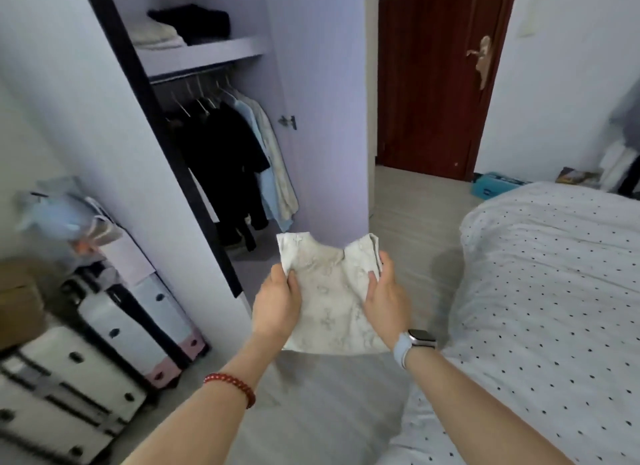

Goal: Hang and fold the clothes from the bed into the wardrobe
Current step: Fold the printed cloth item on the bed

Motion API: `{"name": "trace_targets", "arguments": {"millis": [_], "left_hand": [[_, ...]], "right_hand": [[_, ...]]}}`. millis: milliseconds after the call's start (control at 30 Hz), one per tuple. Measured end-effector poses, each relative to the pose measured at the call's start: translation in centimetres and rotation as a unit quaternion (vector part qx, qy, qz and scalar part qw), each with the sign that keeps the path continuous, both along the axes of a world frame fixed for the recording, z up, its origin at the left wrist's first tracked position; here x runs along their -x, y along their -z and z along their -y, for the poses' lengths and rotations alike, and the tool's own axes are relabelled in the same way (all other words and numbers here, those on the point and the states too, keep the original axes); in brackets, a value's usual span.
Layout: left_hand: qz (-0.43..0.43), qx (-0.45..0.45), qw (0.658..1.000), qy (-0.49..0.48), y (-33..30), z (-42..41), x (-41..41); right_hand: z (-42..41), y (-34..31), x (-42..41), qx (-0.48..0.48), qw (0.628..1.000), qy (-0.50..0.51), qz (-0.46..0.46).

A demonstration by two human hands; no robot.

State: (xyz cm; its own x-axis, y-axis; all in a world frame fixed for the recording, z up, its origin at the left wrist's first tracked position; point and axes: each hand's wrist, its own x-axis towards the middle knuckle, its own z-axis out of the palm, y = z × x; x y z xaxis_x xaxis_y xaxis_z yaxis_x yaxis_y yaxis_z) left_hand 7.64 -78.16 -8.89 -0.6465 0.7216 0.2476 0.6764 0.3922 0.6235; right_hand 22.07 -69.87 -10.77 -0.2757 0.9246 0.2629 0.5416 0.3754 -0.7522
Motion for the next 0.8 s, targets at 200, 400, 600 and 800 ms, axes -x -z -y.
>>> {"name": "trace_targets", "arguments": {"millis": [200,400,600,800], "left_hand": [[-0.005,-0.051,0.999,0.004,-4.8,0.0,8.1],[-0.001,-0.103,0.995,0.004,-7.4,-4.3,11.1],[0.004,-0.171,0.985,0.007,-9.4,-11.5,15.1],[-0.009,-0.207,0.978,-0.019,-12.2,-21.9,21.6]], "right_hand": [[-0.2,-4.1,8.8,-0.050,0.996,-0.019,-0.071],[-4.9,-6.5,12.4,-0.083,0.994,-0.012,-0.075],[-12.3,-9.2,16.3,-0.110,0.992,0.003,-0.068],[-24.0,-12.1,23.0,-0.139,0.982,-0.048,-0.117]]}}
